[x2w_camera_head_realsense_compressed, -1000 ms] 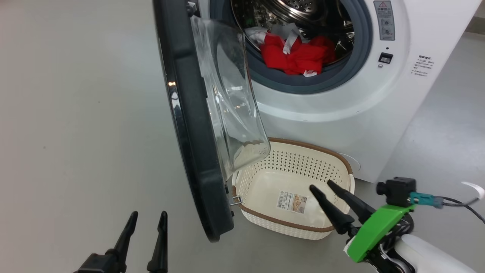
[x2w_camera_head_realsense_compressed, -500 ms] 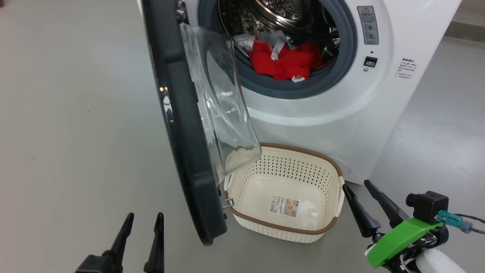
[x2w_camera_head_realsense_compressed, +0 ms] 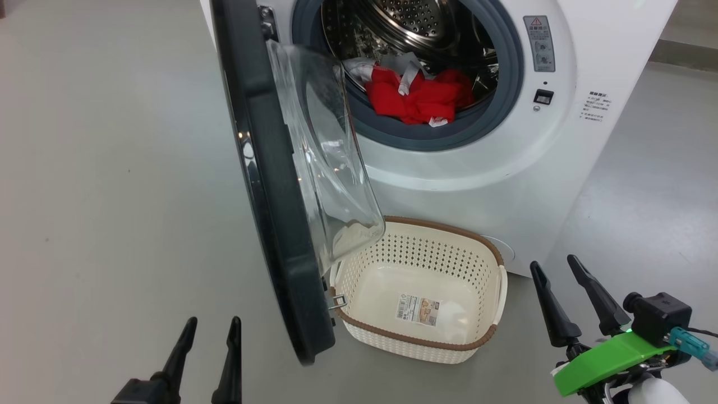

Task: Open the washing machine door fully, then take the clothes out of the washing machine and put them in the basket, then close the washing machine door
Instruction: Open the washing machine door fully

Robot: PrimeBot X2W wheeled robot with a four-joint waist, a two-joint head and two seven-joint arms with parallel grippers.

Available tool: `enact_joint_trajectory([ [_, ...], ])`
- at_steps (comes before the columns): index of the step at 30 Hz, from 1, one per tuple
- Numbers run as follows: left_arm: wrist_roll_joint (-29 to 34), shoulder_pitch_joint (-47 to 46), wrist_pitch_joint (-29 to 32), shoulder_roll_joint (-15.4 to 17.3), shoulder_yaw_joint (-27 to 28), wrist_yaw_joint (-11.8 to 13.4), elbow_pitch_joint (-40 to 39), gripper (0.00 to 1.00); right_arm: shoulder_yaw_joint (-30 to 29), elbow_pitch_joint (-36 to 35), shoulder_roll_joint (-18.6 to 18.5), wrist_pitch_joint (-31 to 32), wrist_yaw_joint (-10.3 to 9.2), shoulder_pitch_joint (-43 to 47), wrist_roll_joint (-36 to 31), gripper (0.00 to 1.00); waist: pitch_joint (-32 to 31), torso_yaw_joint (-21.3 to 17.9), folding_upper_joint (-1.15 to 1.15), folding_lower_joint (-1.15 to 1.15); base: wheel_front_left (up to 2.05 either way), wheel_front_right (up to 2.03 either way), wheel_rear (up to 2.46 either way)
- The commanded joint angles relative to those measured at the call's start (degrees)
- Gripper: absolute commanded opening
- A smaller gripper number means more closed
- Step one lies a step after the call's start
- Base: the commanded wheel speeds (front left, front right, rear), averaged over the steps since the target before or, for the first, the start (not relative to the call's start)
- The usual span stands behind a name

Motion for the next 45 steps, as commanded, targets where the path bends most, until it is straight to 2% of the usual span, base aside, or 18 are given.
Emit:
enact_joint_trajectory([
  [1, 0.79, -0.47, -0.70, 0.45, 2.08, -0.14, -1.18, 1.00, -0.58, -2.23, 0.28, -0.37, 0.42, 0.38, -1.27, 1.00, -0.01, -0.02, 0.00, 0.00, 0.00, 0.00, 0.00],
  [21, 0.54, -0.85, -0.70, 0.45, 2.40, -0.22, -1.56, 1.00, -2.86, -1.44, 2.18, -0.37, 0.42, 3.06, -4.27, 1.00, -0.14, -0.19, 0.00, 0.00, 0.00, 0.00, 0.00],
  [23, 0.22, -1.17, -0.70, 0.45, 2.81, -0.23, -2.09, 0.00, -2.84, -1.48, 2.19, -0.37, 0.42, 3.03, -4.49, 1.00, -0.15, -0.16, 0.00, 0.00, 0.00, 0.00, 0.00],
  [28, -1.16, -2.45, -0.70, 0.45, 4.77, 0.16, -5.18, 0.00, -2.64, -1.55, 2.14, -0.37, 0.42, 2.92, -4.86, 1.00, -0.19, -0.04, 0.00, 0.00, 0.00, 0.00, 0.00],
  [35, -4.11, -5.38, -0.70, 0.45, 6.10, 1.03, -18.97, 0.00, -2.44, -1.58, 2.04, -0.37, 0.42, 2.79, -5.01, 1.00, -0.09, 0.02, 0.00, 0.00, 0.00, 0.00, 0.00],
  [40, -4.93, -5.72, -0.70, 0.45, -0.01, 1.22, -26.73, 0.00, -2.11, -1.57, 1.96, -0.37, 0.42, 2.52, -5.22, 1.00, 0.14, -0.38, 0.00, 0.00, 0.00, 0.00, 0.00],
  [45, -6.05, -5.84, -0.70, 0.45, -10.04, 0.71, -27.90, 0.00, -1.88, -1.67, 1.69, -0.37, 0.42, 2.12, -5.28, 1.00, 0.70, -0.71, 0.00, 0.00, 0.00, 0.00, 0.00],
])
